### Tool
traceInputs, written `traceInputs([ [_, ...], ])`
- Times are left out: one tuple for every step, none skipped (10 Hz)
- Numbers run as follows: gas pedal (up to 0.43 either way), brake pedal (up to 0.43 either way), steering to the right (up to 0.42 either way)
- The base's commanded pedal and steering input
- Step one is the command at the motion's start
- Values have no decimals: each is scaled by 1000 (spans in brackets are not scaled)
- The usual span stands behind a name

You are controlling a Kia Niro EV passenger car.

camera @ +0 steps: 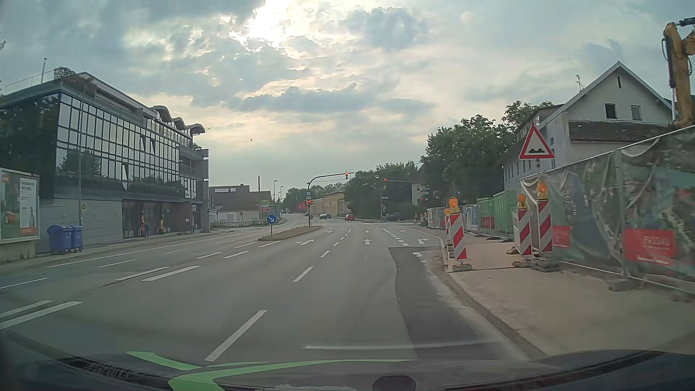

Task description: Follow the waypoints while adhering to traffic rules and regulations

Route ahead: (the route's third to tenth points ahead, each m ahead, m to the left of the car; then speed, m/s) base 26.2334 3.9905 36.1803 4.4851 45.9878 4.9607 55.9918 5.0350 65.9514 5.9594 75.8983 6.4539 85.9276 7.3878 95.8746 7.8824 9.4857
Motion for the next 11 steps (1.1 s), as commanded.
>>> traceInputs([
  [0, 201, 5],
  [0, 195, 5],
  [0, 195, 5],
  [0, 195, 8],
  [0, 201, 9],
  [0, 201, 9],
  [0, 201, 11],
  [0, 195, 12],
  [0, 195, 12],
  [0, 195, 12],
  [0, 201, 9],
])
